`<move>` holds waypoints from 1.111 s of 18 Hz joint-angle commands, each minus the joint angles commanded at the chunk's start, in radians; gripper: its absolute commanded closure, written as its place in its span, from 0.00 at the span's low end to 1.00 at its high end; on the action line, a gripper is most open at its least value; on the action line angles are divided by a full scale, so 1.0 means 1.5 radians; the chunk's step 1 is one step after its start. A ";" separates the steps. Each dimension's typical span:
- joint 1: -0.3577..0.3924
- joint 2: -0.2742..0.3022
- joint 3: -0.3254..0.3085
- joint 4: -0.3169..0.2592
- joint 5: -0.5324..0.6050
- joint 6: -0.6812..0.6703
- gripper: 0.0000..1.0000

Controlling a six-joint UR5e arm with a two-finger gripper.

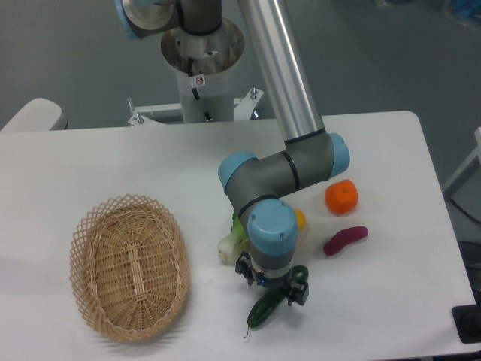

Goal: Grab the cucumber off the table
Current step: 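Close the gripper on the green cucumber, then lift the cucumber and carry it up toward the orange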

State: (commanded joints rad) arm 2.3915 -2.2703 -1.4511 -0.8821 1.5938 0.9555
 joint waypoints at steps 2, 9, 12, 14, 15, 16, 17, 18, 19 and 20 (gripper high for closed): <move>0.001 0.002 0.003 -0.002 0.000 0.019 0.62; 0.006 0.009 0.012 -0.005 -0.003 0.036 0.79; 0.010 0.030 0.027 -0.015 -0.009 0.051 0.79; 0.023 0.056 0.029 -0.023 -0.013 0.059 0.79; 0.026 0.070 0.026 -0.029 -0.012 0.068 0.79; 0.029 0.085 0.026 -0.032 -0.013 0.077 0.79; 0.040 0.100 0.025 -0.042 -0.016 0.086 0.79; 0.054 0.115 0.026 -0.060 -0.022 0.100 0.79; 0.068 0.130 0.029 -0.085 -0.036 0.120 0.79; 0.083 0.142 0.031 -0.107 -0.049 0.142 0.79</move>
State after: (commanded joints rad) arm 2.5155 -2.0573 -1.4052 -1.0428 1.5204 1.1686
